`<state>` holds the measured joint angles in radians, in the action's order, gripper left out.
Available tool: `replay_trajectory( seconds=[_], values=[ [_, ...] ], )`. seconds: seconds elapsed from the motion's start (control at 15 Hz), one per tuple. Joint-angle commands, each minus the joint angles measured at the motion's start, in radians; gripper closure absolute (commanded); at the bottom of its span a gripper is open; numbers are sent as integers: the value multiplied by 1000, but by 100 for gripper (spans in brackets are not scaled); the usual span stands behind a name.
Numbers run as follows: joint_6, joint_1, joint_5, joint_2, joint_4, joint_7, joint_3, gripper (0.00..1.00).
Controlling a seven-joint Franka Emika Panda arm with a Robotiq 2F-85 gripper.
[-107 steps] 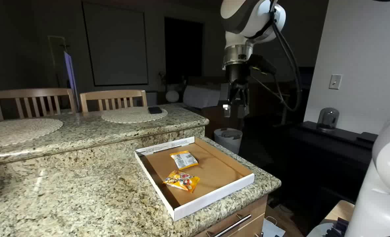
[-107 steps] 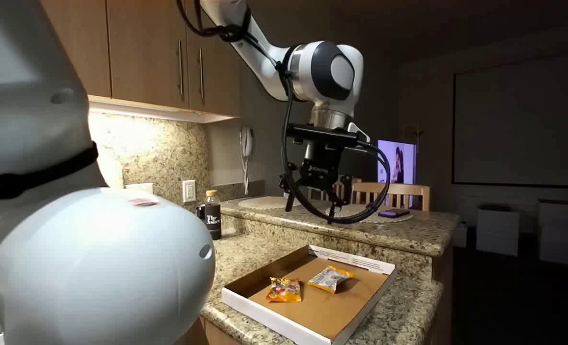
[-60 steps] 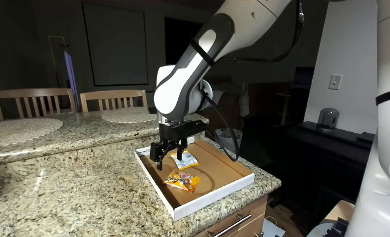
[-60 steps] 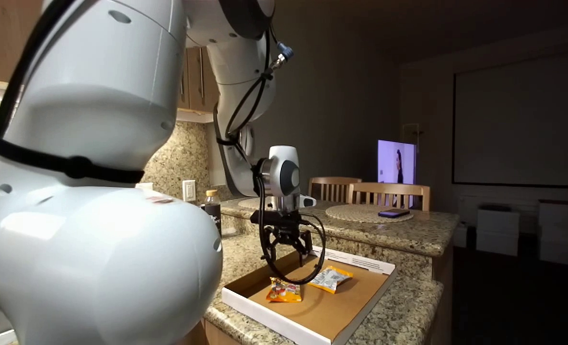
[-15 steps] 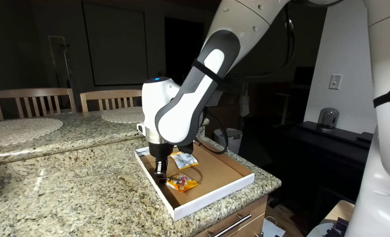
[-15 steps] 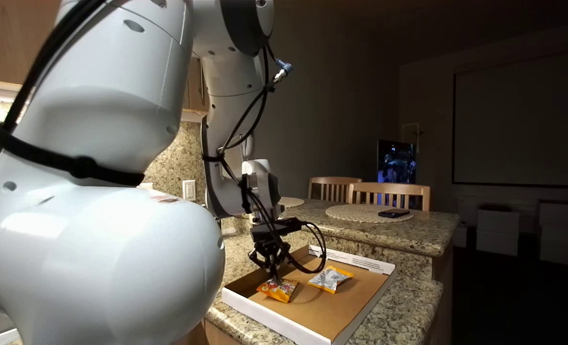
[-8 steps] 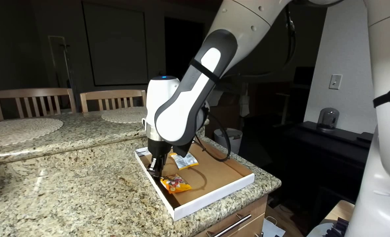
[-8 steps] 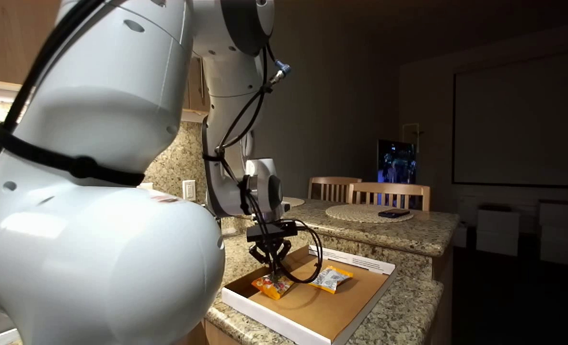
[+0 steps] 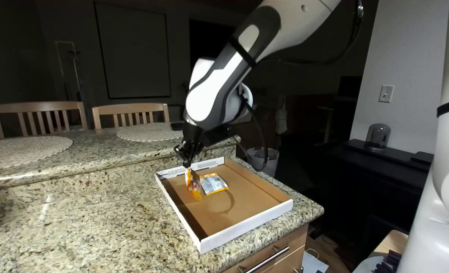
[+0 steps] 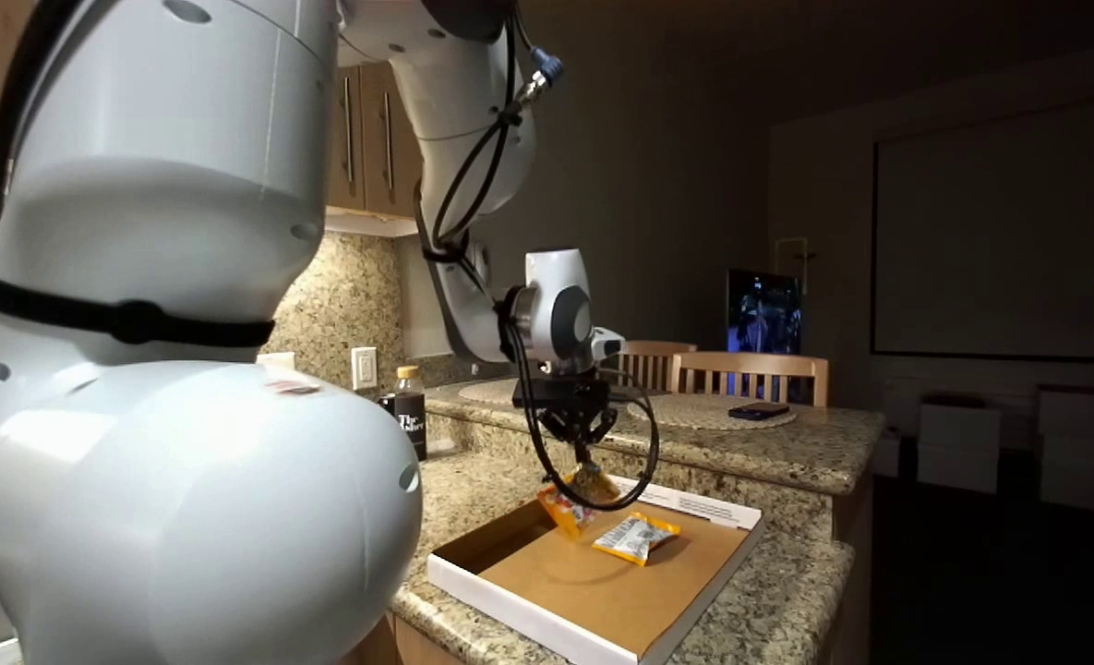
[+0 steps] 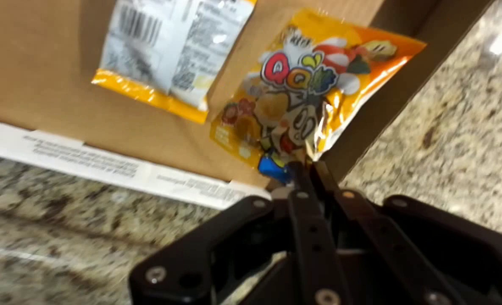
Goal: Remove the contents in the box.
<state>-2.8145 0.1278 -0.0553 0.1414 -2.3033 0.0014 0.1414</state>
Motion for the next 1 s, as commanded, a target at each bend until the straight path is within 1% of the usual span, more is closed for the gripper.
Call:
replay_trajectory(
  seconds=[0.0, 0.2, 0.33, 0.47, 0.6, 0.67, 0.73, 0.8, 0.87, 0.93],
  values=[
    [99, -41, 66, -112, 60, 2, -33, 92],
    [171, -50, 43, -132, 143, 23, -62, 92],
    [205, -51, 43, -130, 178, 18, -69, 93],
    [265, -43, 54, -108, 189, -12, -64, 93],
    [339, -37, 88, -84, 185, -53, -55, 95],
    [378, -35, 129, -69, 182, -92, -45, 69],
    [397, -35, 153, -54, 182, -109, -39, 70],
    [420, -33, 196, -24, 195, -140, -29, 68],
    [449, -32, 226, 0, 206, -155, -20, 63],
    [465, -29, 228, 25, 214, -122, -16, 56]
  ],
)
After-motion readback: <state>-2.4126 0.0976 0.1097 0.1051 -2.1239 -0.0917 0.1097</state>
